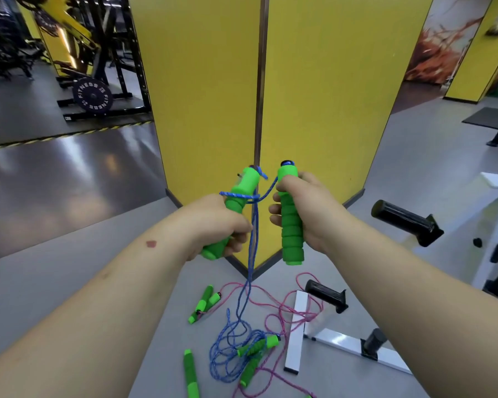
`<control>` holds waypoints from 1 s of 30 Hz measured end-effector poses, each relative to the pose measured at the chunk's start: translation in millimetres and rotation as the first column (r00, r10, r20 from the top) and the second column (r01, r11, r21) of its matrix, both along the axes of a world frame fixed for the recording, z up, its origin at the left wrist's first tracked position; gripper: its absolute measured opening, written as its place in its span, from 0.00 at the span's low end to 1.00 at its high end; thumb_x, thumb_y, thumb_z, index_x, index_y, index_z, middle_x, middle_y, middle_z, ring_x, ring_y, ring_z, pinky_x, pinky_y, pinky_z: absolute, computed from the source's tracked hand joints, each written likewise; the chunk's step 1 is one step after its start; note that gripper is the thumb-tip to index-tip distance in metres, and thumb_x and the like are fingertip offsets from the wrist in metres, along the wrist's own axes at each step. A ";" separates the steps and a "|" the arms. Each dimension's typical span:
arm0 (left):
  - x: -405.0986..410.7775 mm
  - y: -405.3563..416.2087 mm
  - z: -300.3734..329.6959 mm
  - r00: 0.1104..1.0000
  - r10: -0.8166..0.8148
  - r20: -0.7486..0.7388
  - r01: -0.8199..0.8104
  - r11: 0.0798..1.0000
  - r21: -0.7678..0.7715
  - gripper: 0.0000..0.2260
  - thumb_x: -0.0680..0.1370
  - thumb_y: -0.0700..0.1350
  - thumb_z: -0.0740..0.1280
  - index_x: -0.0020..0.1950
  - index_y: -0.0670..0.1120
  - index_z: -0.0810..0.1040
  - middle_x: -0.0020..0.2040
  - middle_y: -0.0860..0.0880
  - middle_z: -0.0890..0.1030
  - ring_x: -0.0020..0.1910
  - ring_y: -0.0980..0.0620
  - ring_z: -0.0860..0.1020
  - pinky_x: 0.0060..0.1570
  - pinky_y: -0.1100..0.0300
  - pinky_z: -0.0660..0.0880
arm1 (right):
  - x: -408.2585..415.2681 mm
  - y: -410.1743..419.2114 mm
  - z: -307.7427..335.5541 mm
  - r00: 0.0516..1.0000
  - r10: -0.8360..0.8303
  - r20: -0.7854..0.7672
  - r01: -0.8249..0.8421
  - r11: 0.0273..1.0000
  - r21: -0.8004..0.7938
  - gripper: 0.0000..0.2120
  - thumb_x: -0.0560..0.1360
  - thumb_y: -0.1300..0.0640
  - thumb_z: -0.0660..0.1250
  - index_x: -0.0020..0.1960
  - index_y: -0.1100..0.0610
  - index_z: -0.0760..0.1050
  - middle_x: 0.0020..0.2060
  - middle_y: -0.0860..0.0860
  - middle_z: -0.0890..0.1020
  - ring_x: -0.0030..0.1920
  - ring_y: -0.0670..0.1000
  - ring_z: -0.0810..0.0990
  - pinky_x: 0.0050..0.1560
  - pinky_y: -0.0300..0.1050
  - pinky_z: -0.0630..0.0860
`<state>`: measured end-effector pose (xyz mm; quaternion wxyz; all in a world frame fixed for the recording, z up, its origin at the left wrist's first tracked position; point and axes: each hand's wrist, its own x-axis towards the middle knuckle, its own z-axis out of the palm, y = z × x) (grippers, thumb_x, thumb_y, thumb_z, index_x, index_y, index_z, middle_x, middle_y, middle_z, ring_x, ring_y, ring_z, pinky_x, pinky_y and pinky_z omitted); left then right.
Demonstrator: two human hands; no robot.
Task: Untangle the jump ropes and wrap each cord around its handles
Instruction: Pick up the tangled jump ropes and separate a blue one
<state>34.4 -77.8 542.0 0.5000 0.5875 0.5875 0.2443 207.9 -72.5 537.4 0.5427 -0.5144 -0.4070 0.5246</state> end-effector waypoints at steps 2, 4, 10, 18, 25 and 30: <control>-4.7 -1.3 4.7 0.890 -0.054 -0.453 0.098 0.992 0.074 0.10 0.77 0.48 0.71 0.50 0.42 0.76 0.35 0.45 0.81 0.28 0.48 0.78 0.30 0.60 0.75 | 1.9 -1.0 0.0 0.999 -0.040 -0.003 0.039 0.999 -0.017 0.05 0.78 0.59 0.65 0.52 0.57 0.70 0.39 0.55 0.75 0.34 0.53 0.75 0.36 0.47 0.77; -5.5 -5.4 12.0 0.621 -0.069 -0.781 0.215 0.973 0.085 0.10 0.78 0.50 0.67 0.55 0.46 0.75 0.38 0.47 0.80 0.30 0.50 0.77 0.30 0.63 0.71 | 2.9 -0.1 -1.1 0.997 -0.074 0.025 0.074 0.997 -0.003 0.07 0.77 0.56 0.68 0.51 0.56 0.71 0.39 0.54 0.75 0.34 0.52 0.75 0.34 0.45 0.76; 2.8 1.7 7.8 0.264 -0.131 -0.956 0.333 0.942 -0.037 0.20 0.78 0.38 0.62 0.71 0.47 0.68 0.40 0.48 0.72 0.37 0.49 0.72 0.34 0.57 0.66 | 4.8 3.3 -6.8 0.984 -0.170 0.053 0.170 0.985 0.011 0.11 0.77 0.56 0.68 0.56 0.59 0.72 0.42 0.55 0.77 0.36 0.53 0.76 0.37 0.48 0.77; -26.9 16.3 -15.5 0.606 -0.044 -0.794 0.110 0.994 0.029 0.05 0.84 0.41 0.59 0.51 0.43 0.73 0.53 0.41 0.80 0.37 0.45 0.77 0.34 0.58 0.77 | 16.8 -0.4 -1.6 0.875 -0.483 0.031 0.449 0.834 0.321 0.09 0.77 0.48 0.66 0.54 0.50 0.71 0.44 0.55 0.79 0.39 0.50 0.77 0.45 0.51 0.78; -4.0 12.9 0.3 0.972 0.177 0.152 -0.158 0.979 -0.131 0.06 0.82 0.41 0.65 0.54 0.39 0.76 0.39 0.42 0.78 0.33 0.47 0.77 0.35 0.55 0.80 | 1.0 -0.9 7.9 0.997 -0.053 -0.056 0.057 0.995 0.079 0.08 0.79 0.50 0.68 0.55 0.51 0.74 0.47 0.52 0.86 0.45 0.52 0.78 0.47 0.48 0.74; 18.9 -7.0 27.3 0.895 0.045 0.443 -0.038 0.999 -0.024 0.06 0.80 0.40 0.62 0.53 0.41 0.79 0.47 0.40 0.80 0.44 0.43 0.79 0.39 0.54 0.80 | -11.0 2.4 7.5 0.976 -0.002 -0.218 -0.005 0.999 -0.035 0.25 0.78 0.42 0.66 0.70 0.55 0.70 0.59 0.54 0.84 0.49 0.56 0.84 0.57 0.55 0.79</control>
